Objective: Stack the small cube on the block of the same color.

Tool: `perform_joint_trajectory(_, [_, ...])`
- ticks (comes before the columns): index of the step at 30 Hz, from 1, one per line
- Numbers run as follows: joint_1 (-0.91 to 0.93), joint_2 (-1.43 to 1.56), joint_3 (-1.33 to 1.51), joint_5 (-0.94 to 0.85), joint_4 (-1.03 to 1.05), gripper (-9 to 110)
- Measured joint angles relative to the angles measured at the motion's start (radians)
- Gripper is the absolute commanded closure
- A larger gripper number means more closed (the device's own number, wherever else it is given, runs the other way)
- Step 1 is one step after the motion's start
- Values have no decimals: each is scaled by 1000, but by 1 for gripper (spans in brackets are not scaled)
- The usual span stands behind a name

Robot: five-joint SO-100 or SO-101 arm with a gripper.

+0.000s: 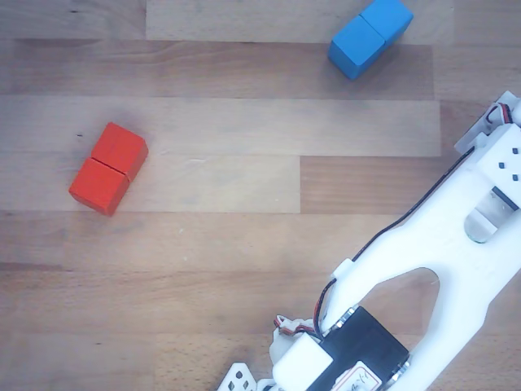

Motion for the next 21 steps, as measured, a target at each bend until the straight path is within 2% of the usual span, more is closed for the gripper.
perform_joint_trajectory(21, [5,-138,-2,0,23,95])
